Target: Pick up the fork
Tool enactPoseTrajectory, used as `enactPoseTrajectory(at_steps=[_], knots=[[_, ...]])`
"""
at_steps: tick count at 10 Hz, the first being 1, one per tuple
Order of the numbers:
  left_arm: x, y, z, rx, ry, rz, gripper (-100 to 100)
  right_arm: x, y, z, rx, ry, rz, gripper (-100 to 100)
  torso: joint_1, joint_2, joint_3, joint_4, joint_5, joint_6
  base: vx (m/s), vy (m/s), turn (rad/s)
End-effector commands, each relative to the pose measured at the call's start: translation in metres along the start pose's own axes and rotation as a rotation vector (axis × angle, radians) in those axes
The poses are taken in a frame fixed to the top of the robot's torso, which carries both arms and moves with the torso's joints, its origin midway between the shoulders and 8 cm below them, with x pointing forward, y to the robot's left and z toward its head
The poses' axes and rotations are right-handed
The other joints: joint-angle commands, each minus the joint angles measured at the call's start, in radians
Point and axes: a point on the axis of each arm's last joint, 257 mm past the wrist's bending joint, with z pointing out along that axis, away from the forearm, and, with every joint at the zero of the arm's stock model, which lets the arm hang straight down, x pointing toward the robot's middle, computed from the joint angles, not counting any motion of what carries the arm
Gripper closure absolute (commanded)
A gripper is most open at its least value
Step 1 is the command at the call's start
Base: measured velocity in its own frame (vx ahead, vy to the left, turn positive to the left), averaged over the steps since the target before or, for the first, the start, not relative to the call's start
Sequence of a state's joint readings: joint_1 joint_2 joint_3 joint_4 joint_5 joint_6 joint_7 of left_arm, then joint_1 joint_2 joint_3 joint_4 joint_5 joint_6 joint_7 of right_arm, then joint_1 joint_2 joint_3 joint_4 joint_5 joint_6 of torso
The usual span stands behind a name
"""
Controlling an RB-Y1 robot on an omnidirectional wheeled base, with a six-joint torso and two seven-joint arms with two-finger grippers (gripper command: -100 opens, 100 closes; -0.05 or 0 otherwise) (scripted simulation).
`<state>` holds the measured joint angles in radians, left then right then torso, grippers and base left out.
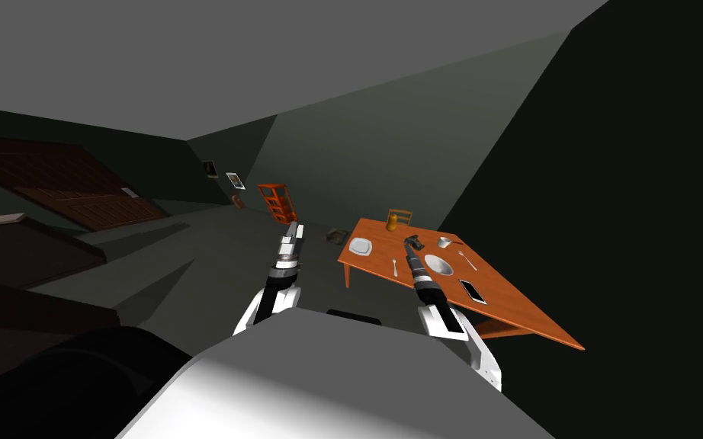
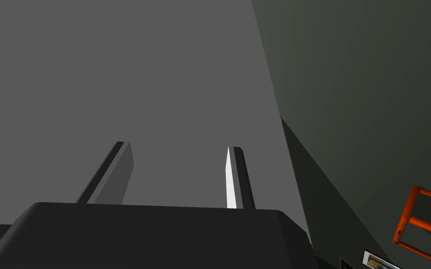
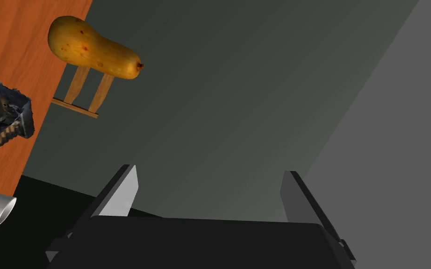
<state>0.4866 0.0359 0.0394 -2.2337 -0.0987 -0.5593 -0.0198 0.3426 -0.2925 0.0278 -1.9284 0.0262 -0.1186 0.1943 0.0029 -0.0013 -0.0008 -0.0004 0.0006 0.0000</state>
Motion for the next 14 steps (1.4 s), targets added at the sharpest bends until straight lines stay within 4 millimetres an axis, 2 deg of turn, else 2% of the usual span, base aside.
enactPoseTrajectory(at_steps=[1,2,3,4,7,8,11,12,13,14], knots=[[0.000,0.000,0.000,0.000,0.000,0.000,0,0.000,-0.020,-0.003,0.039,0.014,-0.015,-100,0.000,0.000,0.000,0.000,0.000,0.000,0.012,0.037,0.056],[0.000,0.000,0.000,0.000,0.000,0.000,0,0.001,-0.034,0.000,0.073,0.029,-0.038,-100,-0.001,0.001,0.000,0.000,0.000,0.000,0.011,0.029,0.082],[0.000,0.000,0.000,0.000,0.000,0.000,0,0.002,-0.040,-0.001,0.084,0.032,-0.038,-100,-0.001,0.001,0.000,0.000,0.000,0.000,0.011,0.016,0.051],[0.000,0.000,0.000,0.000,0.000,0.000,0,0.003,-0.060,0.000,0.130,0.049,-0.063,-100,-0.002,0.001,0.000,0.000,0.000,0.000,0.017,0.023,0.113],[0.000,0.000,0.000,0.000,0.000,0.000,0,0.002,-0.097,0.001,0.215,0.081,-0.116,-100,-0.001,0.000,0.000,0.000,0.000,0.000,0.023,0.033,0.101],[0.000,0.000,0.000,0.000,0.000,0.000,0,0.003,-0.103,-0.001,0.226,0.083,-0.117,-100,-0.001,0.000,0.000,0.000,0.000,0.000,0.021,0.018,0.045],[0.000,0.000,0.000,0.000,0.000,0.000,0,-0.002,-0.163,-0.008,0.369,0.130,-0.206,-100,-0.001,-0.001,-0.001,0.000,0.000,0.000,0.036,0.037,0.129],[0.000,0.000,0.000,0.000,0.000,0.000,0,-0.002,-0.168,-0.010,0.379,0.132,-0.207,-100,0.000,-0.002,-0.001,0.000,0.000,0.000,0.037,0.030,0.038],[0.000,0.000,0.000,0.000,0.000,0.000,0,-0.005,-0.186,-0.013,0.422,0.147,-0.238,-100,-0.001,-0.001,-0.001,0.000,0.000,0.001,0.043,0.025,0.070],[0.000,0.000,0.000,0.000,0.000,0.000,0,-0.005,-0.190,-0.015,0.431,0.148,-0.238,-100,-0.001,-0.001,-0.001,0.000,0.000,0.000,0.033,0.017,0.046]])
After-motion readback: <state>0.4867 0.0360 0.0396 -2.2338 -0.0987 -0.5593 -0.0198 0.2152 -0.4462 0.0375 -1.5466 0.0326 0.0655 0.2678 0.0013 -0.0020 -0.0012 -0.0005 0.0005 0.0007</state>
